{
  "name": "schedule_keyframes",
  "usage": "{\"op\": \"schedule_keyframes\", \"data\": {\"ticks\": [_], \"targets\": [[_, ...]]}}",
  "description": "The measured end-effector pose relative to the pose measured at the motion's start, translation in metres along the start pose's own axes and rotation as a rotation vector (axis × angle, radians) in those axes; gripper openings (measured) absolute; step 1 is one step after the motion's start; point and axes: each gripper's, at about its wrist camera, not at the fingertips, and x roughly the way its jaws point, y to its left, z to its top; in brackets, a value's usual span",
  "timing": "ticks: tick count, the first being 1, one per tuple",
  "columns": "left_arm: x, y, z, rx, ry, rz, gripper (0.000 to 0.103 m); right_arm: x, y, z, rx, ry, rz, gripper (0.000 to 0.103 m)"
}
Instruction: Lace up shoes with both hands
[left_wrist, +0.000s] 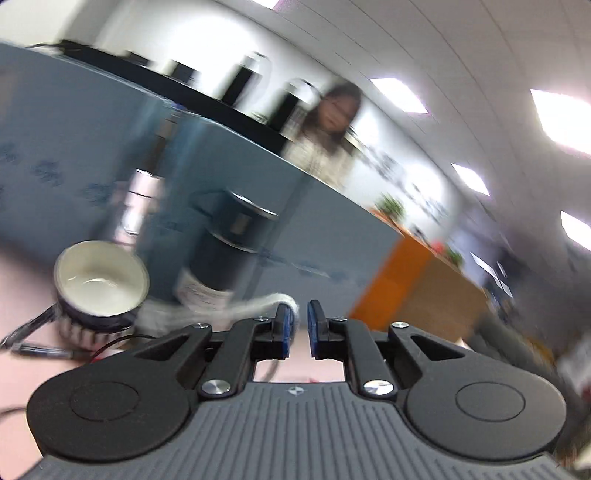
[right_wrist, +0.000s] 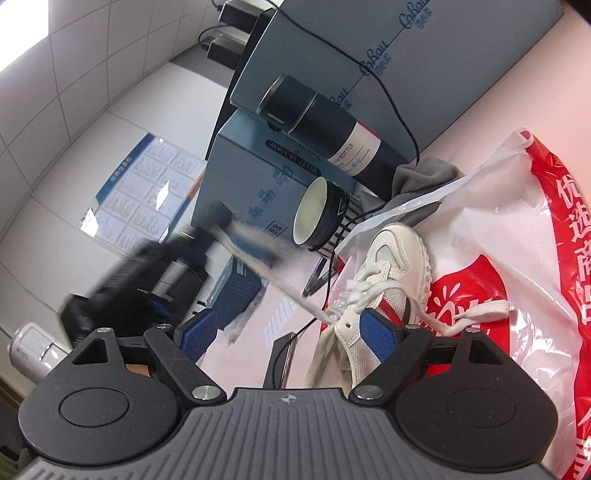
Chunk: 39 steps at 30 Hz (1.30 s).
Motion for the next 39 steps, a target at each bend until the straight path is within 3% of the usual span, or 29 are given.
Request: {"op": "schedule_keyframes", "data": {"ticks": [3, 7, 15, 18, 20, 25, 29, 36, 37, 39], "targets": [[0.013, 0.013, -0.012, 0.049, 0.135, 0.024, 0.009, -0.003, -0.002, -0.002, 0.020, -0.019, -0.001, 0.083], [0.015, 0.048, -0.041, 0.038, 0.280, 0.163, 0.008, -0.008, -0.005, -0.005, 0.039, -0.044, -0.008, 0.083], [-0.013, 0.078, -0.061, 0.006, 0.328, 0.303, 0.008, -0.014, -0.008, -0.012, 0.070, -0.074, -0.025, 0.083], [-0.018, 0.087, -0.060, -0.001, 0.347, 0.395, 0.008, -0.014, -0.006, -0.014, 0.067, -0.077, -0.027, 0.083], [-0.023, 0.091, -0.056, -0.008, 0.335, 0.471, 0.017, -0.015, -0.006, -0.015, 0.066, -0.083, -0.033, 0.083], [0.002, 0.072, -0.028, 0.011, 0.233, 0.360, 0.042, -0.019, -0.011, -0.016, 0.090, -0.112, -0.050, 0.083], [0.061, 0.047, -0.014, 0.080, 0.239, 0.301, 0.045, -0.017, -0.011, -0.016, 0.092, -0.106, -0.052, 0.083], [0.147, 0.045, -0.020, 0.081, 0.345, 0.328, 0.045, -0.037, -0.014, -0.019, 0.103, -0.151, -0.099, 0.083], [0.154, 0.046, -0.021, 0.088, 0.363, 0.323, 0.043, -0.042, -0.016, -0.020, 0.113, -0.165, -0.111, 0.083], [0.160, 0.048, -0.022, 0.102, 0.390, 0.305, 0.024, -0.052, -0.021, -0.022, 0.135, -0.196, -0.135, 0.083]]}}
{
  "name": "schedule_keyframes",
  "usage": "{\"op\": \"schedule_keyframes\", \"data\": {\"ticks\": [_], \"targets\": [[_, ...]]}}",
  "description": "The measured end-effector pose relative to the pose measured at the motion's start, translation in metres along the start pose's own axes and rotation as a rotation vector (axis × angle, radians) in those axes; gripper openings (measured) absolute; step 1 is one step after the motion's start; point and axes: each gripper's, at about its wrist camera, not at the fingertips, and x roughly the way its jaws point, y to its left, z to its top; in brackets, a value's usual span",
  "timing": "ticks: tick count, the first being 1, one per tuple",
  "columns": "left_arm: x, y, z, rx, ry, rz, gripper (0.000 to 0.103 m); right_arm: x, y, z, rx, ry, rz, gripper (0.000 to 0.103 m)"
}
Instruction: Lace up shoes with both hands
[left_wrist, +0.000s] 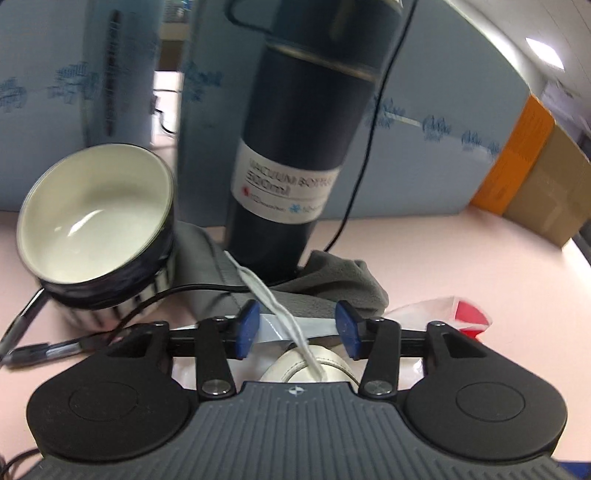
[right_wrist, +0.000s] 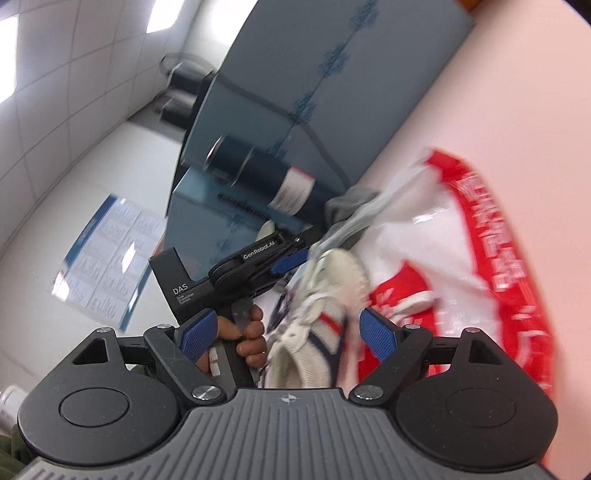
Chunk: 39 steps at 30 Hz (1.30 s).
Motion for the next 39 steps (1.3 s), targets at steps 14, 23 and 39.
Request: {"op": "schedule_keyframes", "data": {"ticks": [14, 23, 39], "targets": [[-0.086, 0.010, -0.014, 0.225, -0.034, -0.389, 0.002, 0.014, 0.007, -0.003, -0.008, 0.020, 0.014, 0.083], [-0.091, 0.032, -0.059, 0.330, 0.095, -0.227, 0.002, 0.013, 0.009, -0.010, -0.005, 0.027, 0.018, 0.083], [-0.094, 0.032, -0.044, 0.340, 0.032, -0.330, 0.031, 0.004, 0.010, -0.009, -0.008, -0.018, -0.010, 0.084]]}}
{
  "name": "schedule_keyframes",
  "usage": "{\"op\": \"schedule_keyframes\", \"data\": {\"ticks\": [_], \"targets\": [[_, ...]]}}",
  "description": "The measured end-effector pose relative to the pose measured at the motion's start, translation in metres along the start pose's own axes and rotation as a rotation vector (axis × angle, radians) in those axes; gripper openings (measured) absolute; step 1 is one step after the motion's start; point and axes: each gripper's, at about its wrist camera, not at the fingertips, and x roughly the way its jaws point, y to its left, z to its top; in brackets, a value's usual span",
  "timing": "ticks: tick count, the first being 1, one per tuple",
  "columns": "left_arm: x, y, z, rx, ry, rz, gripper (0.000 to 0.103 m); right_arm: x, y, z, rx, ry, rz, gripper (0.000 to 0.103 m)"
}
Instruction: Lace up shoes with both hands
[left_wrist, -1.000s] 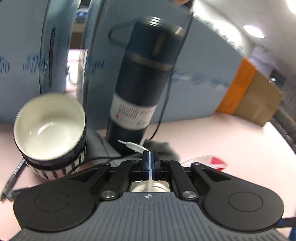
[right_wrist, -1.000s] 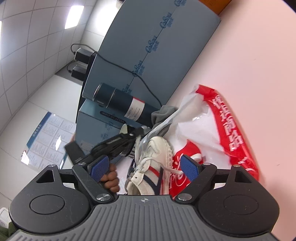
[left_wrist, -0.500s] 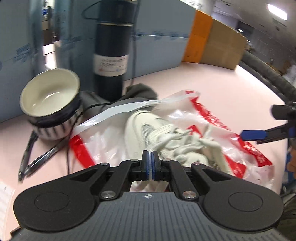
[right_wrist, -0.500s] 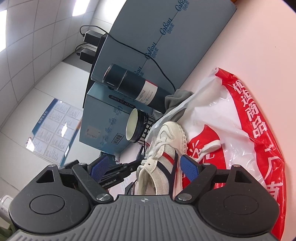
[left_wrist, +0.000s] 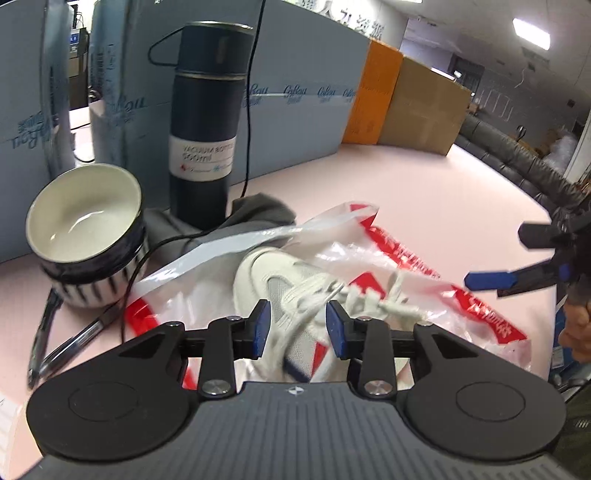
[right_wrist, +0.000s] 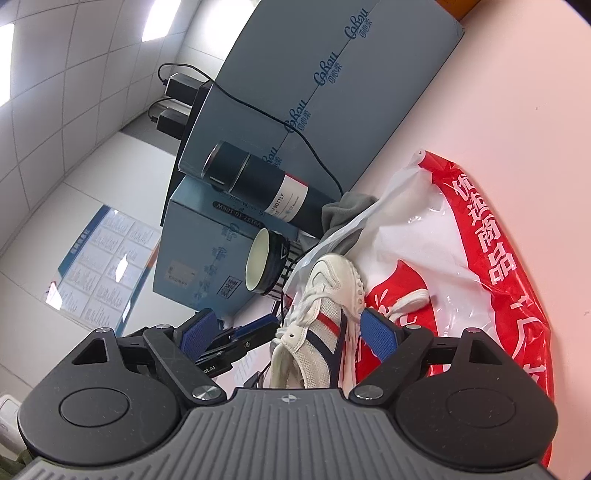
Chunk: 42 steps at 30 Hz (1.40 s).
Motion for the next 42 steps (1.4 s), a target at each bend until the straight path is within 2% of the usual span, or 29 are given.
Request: {"op": "schedule_keyframes", "data": {"ticks": [5, 9, 11, 12, 16, 19, 24, 26, 30, 32, 34, 36, 37, 42], "targets": [[0.014, -0.003, 0.002, 0.027, 0.013, -0.068, 0.030, 0.004, 0.001, -0.005, 0.011, -0.013, -0.011, 0.084], [0.023, -0.004, -0.002, 0.050, 0.014, -0.080, 0.029, 0.007, 0.002, -0.010, 0.023, -0.032, -0.027, 0.084], [0.021, -0.002, -0.002, 0.045, -0.010, -0.082, 0.014, 0.009, 0.003, -0.012, 0.025, -0.039, -0.035, 0.084], [0.019, 0.000, -0.003, 0.039, -0.023, -0.084, 0.010, 0.010, 0.004, -0.013, 0.027, -0.042, -0.038, 0.084], [0.003, 0.004, -0.006, 0.016, -0.078, -0.082, 0.003, 0.014, 0.007, -0.016, 0.022, -0.054, -0.049, 0.084], [-0.011, 0.009, -0.008, -0.010, -0.115, -0.072, 0.003, 0.018, 0.014, -0.017, -0.025, -0.061, -0.071, 0.084], [-0.016, 0.011, -0.012, -0.030, -0.120, -0.070, 0.003, 0.036, 0.044, -0.024, -0.314, 0.002, -0.194, 0.084], [-0.010, 0.011, -0.013, -0.038, -0.110, -0.067, 0.006, 0.044, 0.051, -0.030, -0.391, 0.033, -0.213, 0.084], [0.007, 0.009, -0.013, -0.008, -0.058, -0.072, 0.011, 0.054, 0.055, -0.034, -0.426, 0.072, -0.202, 0.084], [0.009, 0.008, -0.013, 0.011, -0.038, -0.075, 0.021, 0.055, 0.056, -0.035, -0.434, 0.074, -0.205, 0.084], [0.009, 0.010, -0.014, 0.021, -0.018, -0.071, 0.024, 0.052, 0.056, -0.033, -0.438, 0.059, -0.209, 0.084], [0.010, 0.012, -0.015, 0.032, -0.011, -0.080, 0.019, 0.051, 0.055, -0.032, -0.427, 0.046, -0.214, 0.084], [0.009, 0.012, -0.015, 0.046, -0.012, -0.065, 0.000, 0.051, 0.054, -0.031, -0.421, 0.040, -0.217, 0.084], [0.002, 0.029, -0.013, -0.043, -0.075, -0.035, 0.001, 0.054, 0.055, -0.028, -0.425, 0.033, -0.218, 0.084]]}}
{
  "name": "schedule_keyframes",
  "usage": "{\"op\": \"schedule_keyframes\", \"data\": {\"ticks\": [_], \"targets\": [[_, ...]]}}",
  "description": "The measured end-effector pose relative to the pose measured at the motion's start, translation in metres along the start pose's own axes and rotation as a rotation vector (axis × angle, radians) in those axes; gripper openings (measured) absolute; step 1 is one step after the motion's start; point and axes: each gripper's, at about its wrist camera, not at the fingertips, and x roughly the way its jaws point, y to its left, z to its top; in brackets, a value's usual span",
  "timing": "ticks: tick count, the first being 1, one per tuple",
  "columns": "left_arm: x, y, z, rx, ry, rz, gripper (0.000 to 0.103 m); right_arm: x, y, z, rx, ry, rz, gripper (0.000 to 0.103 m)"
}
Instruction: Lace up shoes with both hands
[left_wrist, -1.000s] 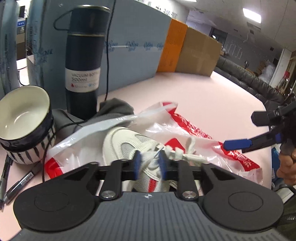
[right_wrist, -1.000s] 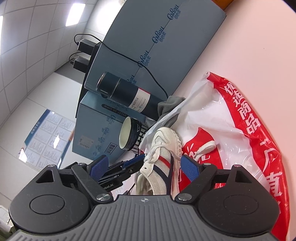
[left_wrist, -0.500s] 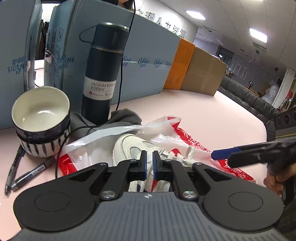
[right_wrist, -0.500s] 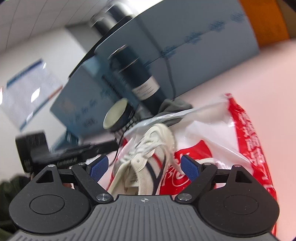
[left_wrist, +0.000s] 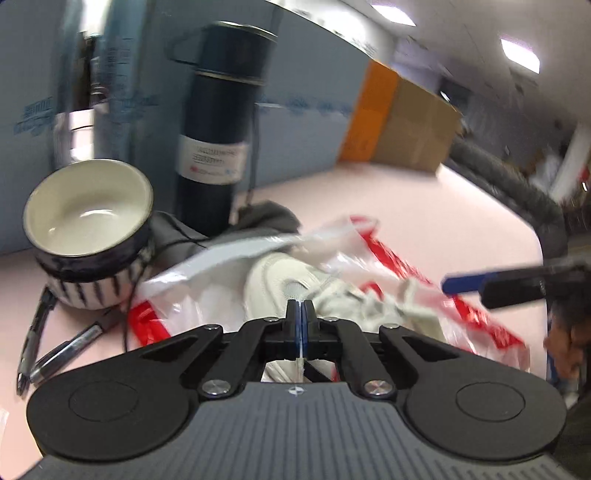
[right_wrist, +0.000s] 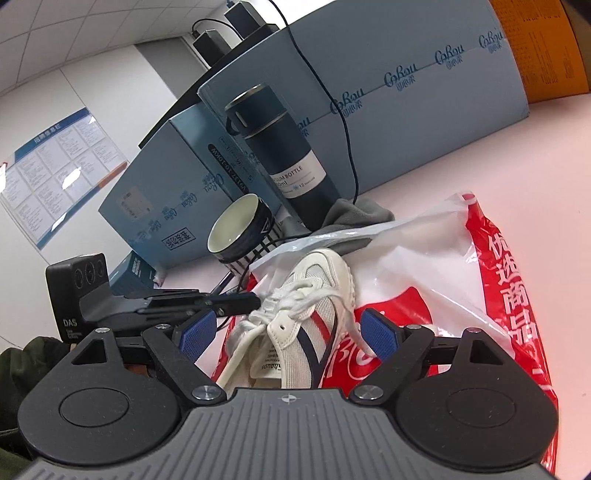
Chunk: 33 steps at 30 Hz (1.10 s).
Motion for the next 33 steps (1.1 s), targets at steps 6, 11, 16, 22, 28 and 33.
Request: {"op": "schedule_keyframes", "data": {"ticks": [6, 11, 16, 22, 28, 33], "targets": [[0.016, 0.007, 0.000, -0.025, 0.047, -0.008, 0.002, 0.007, 0.003, 0.002, -0.015, 0.019, 0.017, 0.084], [0.021, 0.013, 0.000, -0.058, 0.041, -0.009, 0.019, 0.006, 0.001, 0.004, -0.013, 0.009, 0.010, 0.084], [0.028, 0.010, 0.005, -0.047, 0.032, -0.027, 0.019, 0.006, -0.005, 0.003, 0.020, 0.002, 0.006, 0.084], [0.036, 0.003, 0.003, -0.044, -0.013, -0.019, 0.002, 0.006, -0.007, 0.001, 0.041, -0.002, -0.007, 0.084], [0.009, 0.000, 0.003, -0.069, -0.079, -0.020, 0.002, 0.000, 0.001, -0.001, -0.020, -0.022, -0.057, 0.084], [-0.025, -0.010, 0.000, -0.087, -0.129, -0.034, 0.002, 0.006, 0.026, -0.013, -0.239, 0.017, -0.103, 0.084]]}}
